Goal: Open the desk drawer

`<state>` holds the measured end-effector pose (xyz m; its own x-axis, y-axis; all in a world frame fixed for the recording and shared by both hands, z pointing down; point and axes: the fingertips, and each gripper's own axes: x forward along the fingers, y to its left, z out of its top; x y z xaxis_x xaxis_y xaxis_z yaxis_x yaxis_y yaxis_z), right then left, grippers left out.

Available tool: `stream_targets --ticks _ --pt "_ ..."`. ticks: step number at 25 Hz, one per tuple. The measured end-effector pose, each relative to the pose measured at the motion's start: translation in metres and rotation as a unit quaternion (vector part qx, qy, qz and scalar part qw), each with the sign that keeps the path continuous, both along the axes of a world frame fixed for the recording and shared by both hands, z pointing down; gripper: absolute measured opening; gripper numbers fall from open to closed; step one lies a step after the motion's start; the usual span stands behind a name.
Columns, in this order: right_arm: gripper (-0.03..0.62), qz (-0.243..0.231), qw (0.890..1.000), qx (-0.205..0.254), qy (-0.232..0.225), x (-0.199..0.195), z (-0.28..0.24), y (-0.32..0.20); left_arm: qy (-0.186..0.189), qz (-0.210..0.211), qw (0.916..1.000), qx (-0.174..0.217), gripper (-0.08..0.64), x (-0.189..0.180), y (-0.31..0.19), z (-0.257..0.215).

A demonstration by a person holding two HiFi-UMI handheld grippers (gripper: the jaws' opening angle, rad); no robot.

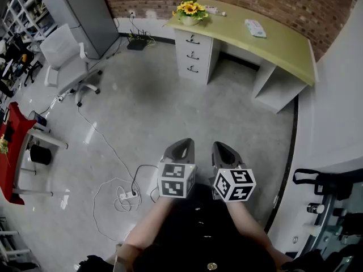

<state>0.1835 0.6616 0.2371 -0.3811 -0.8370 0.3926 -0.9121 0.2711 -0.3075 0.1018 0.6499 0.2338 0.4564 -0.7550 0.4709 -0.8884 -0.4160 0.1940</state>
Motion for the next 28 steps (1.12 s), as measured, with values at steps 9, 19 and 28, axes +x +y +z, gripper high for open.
stream_targets --ticks 9,19,28 --pt "0.008 0.000 1.000 -0.022 -0.006 0.008 0.013 -0.012 -0.025 -0.019 0.9987 -0.040 0.009 -0.001 -0.006 0.020" --pt "0.008 -0.014 0.999 -0.037 0.002 -0.003 0.024 -0.059 -0.017 -0.029 0.9980 -0.054 0.009 -0.007 -0.057 0.029" --pt "0.008 -0.011 0.999 -0.039 0.008 -0.016 0.018 -0.143 -0.020 -0.027 0.9982 -0.051 0.009 -0.020 -0.147 0.022"
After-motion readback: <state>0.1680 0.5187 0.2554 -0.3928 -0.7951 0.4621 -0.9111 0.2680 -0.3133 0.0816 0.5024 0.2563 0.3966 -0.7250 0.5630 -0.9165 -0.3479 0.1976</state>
